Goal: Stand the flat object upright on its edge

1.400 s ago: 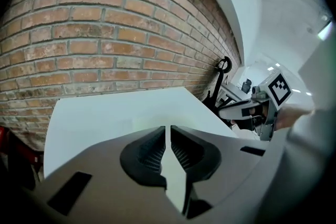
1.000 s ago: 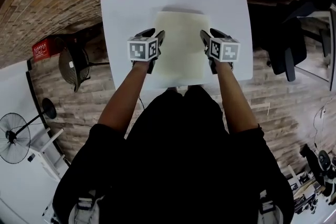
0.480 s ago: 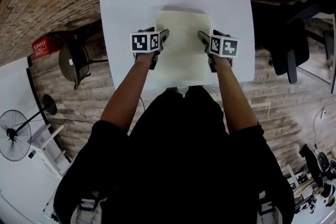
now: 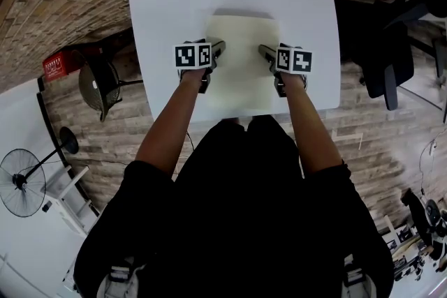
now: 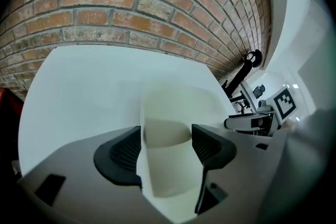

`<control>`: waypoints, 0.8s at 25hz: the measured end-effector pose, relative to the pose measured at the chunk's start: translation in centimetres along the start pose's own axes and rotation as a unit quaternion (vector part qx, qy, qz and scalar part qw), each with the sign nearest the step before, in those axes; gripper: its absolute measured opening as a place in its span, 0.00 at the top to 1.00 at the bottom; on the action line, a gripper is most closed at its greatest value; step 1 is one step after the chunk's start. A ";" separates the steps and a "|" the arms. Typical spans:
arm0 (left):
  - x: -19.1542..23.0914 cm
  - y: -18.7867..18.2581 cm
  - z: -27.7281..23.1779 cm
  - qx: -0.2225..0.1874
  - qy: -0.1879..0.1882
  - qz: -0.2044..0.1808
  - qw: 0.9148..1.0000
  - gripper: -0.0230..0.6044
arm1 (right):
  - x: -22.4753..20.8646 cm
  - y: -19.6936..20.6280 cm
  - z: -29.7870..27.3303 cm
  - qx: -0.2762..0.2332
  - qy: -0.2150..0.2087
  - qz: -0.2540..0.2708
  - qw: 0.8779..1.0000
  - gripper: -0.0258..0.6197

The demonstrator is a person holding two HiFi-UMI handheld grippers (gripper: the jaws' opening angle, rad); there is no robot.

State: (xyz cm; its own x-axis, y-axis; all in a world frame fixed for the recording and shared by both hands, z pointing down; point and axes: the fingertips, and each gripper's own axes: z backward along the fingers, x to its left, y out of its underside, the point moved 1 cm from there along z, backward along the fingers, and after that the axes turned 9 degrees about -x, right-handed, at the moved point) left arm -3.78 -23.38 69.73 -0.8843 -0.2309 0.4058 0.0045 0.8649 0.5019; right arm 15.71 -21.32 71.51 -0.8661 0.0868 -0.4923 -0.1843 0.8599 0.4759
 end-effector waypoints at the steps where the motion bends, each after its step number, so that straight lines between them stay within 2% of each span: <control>1: 0.0 0.1 -0.2 0.003 0.002 0.002 1.000 0.49 | -0.1 0.1 -0.1 0.003 -0.001 -0.002 1.000 0.42; 9: 0.3 0.6 -1.2 0.025 0.001 0.008 1.000 0.49 | -0.4 0.8 -1.0 0.019 -0.023 -0.037 0.999 0.44; 20: 0.7 1.0 -1.7 0.029 0.017 0.031 0.999 0.47 | -0.6 0.9 -1.3 0.028 -0.031 -0.042 0.998 0.46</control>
State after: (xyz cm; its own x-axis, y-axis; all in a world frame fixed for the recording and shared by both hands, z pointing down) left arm -3.57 -23.49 71.80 -0.8664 -0.1905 0.4615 0.0311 0.9019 0.4307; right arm 15.46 -21.28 73.14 -0.8173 0.0423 -0.5747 -0.2284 0.8918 0.3905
